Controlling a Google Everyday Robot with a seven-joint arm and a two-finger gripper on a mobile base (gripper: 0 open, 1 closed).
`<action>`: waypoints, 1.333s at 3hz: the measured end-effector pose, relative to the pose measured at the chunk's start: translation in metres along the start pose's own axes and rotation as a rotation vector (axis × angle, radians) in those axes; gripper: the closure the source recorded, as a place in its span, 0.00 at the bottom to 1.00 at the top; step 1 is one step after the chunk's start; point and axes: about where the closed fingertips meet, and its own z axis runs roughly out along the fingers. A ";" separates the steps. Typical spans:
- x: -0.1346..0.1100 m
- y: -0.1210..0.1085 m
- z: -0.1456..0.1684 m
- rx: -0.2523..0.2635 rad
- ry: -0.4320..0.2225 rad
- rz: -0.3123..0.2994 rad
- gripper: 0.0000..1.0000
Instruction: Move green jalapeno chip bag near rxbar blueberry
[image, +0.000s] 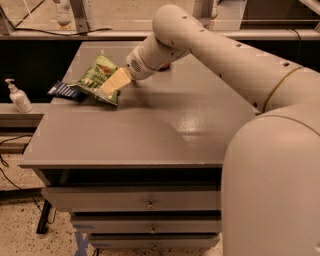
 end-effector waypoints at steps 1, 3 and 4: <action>0.000 0.000 0.000 0.000 0.000 0.000 0.00; 0.000 0.000 0.000 0.000 0.000 0.000 0.00; 0.000 0.000 0.000 0.000 0.000 0.000 0.00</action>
Offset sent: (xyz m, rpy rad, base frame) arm -0.0590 -0.1113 0.1651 0.3399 -0.2615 0.1470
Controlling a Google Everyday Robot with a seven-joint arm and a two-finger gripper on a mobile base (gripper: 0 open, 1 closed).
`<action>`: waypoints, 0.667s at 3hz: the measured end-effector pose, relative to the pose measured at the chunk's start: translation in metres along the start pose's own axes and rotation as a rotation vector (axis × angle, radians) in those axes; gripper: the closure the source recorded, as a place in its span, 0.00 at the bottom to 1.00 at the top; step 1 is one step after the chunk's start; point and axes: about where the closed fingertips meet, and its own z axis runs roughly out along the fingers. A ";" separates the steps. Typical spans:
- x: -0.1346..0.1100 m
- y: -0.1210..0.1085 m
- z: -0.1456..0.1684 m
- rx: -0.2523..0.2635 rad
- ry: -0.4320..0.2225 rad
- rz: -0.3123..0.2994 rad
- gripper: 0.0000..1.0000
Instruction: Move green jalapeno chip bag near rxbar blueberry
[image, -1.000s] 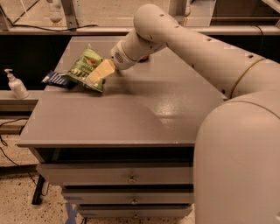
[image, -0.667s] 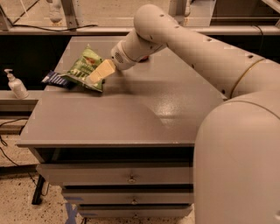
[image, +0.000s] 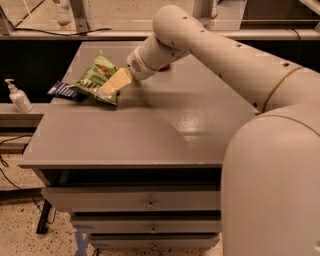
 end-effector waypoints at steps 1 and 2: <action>0.000 0.000 0.000 0.000 0.000 0.000 0.00; -0.009 0.018 -0.040 0.008 -0.024 -0.038 0.17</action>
Offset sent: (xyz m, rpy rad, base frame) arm -0.0606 -0.0427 0.1206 0.0244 -0.1356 0.0443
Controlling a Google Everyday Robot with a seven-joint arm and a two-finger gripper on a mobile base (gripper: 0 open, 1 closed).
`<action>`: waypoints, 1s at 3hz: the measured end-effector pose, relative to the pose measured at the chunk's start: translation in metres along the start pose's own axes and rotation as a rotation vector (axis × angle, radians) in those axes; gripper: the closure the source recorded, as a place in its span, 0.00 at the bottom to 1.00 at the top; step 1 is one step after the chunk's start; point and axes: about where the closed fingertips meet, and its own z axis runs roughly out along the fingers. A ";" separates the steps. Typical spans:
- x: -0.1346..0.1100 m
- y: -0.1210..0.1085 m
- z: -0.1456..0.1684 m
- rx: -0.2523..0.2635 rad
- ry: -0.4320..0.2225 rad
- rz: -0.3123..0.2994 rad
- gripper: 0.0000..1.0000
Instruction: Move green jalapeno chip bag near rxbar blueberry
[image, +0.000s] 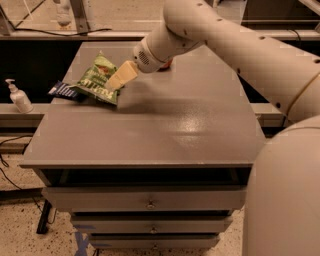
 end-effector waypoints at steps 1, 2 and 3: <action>-0.011 0.019 -0.045 0.011 -0.026 -0.036 0.16; -0.014 0.029 -0.076 0.003 -0.041 -0.052 0.00; -0.007 0.029 -0.108 -0.064 -0.086 -0.065 0.00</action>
Offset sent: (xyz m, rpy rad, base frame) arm -0.0565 -0.0512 0.1006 0.0368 -0.0755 0.0389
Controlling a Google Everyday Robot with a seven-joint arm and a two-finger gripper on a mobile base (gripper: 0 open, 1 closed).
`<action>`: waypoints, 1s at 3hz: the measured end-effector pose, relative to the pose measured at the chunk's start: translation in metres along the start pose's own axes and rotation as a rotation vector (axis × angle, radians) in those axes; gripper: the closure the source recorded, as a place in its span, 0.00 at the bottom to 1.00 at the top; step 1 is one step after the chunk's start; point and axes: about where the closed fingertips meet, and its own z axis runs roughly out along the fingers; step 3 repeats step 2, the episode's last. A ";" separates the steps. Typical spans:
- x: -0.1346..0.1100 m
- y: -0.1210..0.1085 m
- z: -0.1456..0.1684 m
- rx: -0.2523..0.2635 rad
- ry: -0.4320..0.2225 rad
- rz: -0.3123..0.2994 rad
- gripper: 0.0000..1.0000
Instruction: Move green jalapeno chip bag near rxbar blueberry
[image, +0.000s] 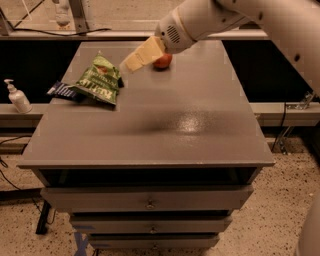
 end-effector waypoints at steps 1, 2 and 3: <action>0.011 -0.001 -0.042 -0.112 -0.077 -0.028 0.00; 0.009 0.005 -0.047 -0.138 -0.082 -0.038 0.00; 0.009 0.005 -0.047 -0.138 -0.082 -0.038 0.00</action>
Offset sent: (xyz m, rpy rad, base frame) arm -0.0107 -0.0312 0.0143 0.0855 0.0062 0.0751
